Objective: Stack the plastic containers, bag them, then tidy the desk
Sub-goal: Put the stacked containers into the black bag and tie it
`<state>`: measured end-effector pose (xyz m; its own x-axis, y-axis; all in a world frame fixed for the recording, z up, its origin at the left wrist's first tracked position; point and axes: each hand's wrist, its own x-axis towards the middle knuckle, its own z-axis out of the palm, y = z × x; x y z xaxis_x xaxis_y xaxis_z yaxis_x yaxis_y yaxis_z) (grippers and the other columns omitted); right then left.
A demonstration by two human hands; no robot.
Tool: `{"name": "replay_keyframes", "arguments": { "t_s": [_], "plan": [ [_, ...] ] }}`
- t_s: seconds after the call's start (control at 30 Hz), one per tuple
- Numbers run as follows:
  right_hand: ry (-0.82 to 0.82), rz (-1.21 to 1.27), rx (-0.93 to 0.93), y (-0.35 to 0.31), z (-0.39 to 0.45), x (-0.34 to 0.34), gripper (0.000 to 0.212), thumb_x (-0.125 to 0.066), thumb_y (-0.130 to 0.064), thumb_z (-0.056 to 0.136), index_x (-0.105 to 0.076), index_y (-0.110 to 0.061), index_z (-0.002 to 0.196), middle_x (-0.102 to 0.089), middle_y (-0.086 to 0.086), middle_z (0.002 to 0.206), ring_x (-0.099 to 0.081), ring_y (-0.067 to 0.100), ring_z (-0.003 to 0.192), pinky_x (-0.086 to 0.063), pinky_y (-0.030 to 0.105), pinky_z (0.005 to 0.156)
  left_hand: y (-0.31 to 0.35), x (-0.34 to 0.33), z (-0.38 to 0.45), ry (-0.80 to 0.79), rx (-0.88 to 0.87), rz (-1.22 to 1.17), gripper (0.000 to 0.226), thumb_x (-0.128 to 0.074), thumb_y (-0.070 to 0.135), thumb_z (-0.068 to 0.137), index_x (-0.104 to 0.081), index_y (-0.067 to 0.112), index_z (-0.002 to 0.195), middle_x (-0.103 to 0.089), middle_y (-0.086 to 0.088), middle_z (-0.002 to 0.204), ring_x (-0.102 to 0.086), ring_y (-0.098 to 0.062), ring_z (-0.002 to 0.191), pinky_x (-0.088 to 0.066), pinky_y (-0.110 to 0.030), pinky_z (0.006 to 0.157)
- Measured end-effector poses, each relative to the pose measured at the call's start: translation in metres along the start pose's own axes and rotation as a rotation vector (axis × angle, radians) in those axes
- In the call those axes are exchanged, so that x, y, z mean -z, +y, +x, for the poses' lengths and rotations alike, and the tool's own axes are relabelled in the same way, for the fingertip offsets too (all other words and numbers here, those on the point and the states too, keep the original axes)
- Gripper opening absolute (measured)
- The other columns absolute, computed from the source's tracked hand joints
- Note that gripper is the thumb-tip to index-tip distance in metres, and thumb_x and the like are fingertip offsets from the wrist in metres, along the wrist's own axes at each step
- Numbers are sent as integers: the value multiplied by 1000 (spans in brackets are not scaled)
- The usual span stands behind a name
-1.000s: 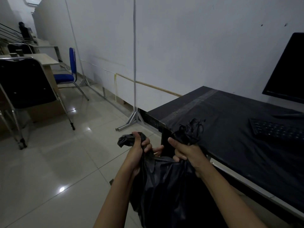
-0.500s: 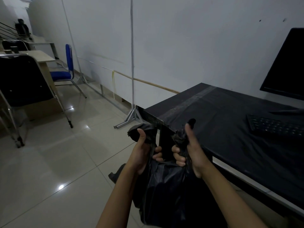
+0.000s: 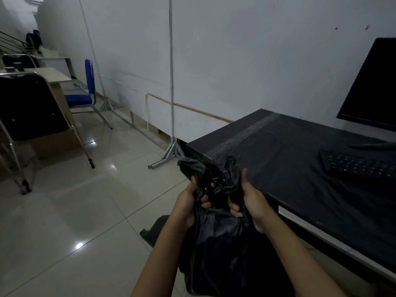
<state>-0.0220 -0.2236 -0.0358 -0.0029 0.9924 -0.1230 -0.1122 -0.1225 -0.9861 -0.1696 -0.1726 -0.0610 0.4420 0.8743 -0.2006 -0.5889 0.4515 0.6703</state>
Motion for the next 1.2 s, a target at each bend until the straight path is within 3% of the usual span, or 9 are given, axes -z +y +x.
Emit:
{"name": "replay_keyframes", "arguments": {
  "t_s": [0.27,0.47,0.67,0.77,0.87,0.93,1.0,1.07,1.2],
  "plan": [
    [-119,18,46,-7,-6,3,33,-59,-34,88,-56,-6,103,-58,-1,63,-35,7,36,-26,18,33,-1,-6,1,62,-54,51,20,-41,19,102,-54,7,95,-52,0,55,-32,-4,30,-30,-15,32],
    [-251,-67,-13,-7,-10,7,58,-72,-27,80,-49,-26,133,-59,6,79,-39,9,43,-28,17,33,-6,-8,2,132,-65,219,20,-51,13,96,-52,9,115,-54,-18,75,-47,-22,60,-41,-33,58],
    [-182,31,-20,-9,-9,5,43,-66,-28,84,-56,-12,122,-61,-1,66,-34,7,35,-24,16,33,-3,-14,-7,-65,-23,289,20,-48,4,95,-59,-2,111,-60,-21,84,-54,-18,51,-46,-27,52],
    [-143,109,-3,-8,-9,3,43,-65,-29,80,-53,-17,120,-58,-3,57,-34,6,34,-23,15,33,-1,-14,-13,-90,-52,447,28,-50,26,97,-69,6,97,-70,-12,77,-64,-16,54,-52,-23,52],
    [-85,236,-30,-8,-10,3,15,-57,-26,87,-63,-12,89,-44,-2,46,-32,6,33,-24,17,33,-1,-10,-14,-75,-181,630,57,-35,56,93,-66,11,108,-74,-9,94,-72,-23,88,-58,-32,77],
    [-38,257,-51,-7,-10,2,29,-56,-27,90,-67,-10,69,-41,-1,43,-34,7,33,-28,19,37,-3,-9,-15,-252,-234,636,43,-57,39,89,-55,11,121,-74,2,90,-72,-17,87,-56,-25,74],
    [14,241,-67,-7,-9,-3,26,-64,-30,84,-71,-8,72,-55,4,48,-50,14,38,-39,22,46,-7,-9,-14,-347,-232,656,66,-82,14,67,-52,14,125,-74,-5,93,-72,-21,84,-55,-25,73],
    [27,244,-52,-6,-8,-8,24,-67,-31,83,-71,-7,85,-63,3,55,-56,14,42,-43,21,43,-12,-12,-13,-291,-309,630,62,-83,5,64,-58,19,119,-73,-14,94,-72,-28,84,-57,-30,74],
    [4,211,37,-4,-6,-9,31,-64,-42,81,-58,-11,79,-42,-3,46,-36,8,37,-30,19,34,-20,-15,-10,-241,-341,422,46,-77,6,73,-59,20,112,-68,-22,84,-67,-33,65,-59,-42,65]
  ]
}}
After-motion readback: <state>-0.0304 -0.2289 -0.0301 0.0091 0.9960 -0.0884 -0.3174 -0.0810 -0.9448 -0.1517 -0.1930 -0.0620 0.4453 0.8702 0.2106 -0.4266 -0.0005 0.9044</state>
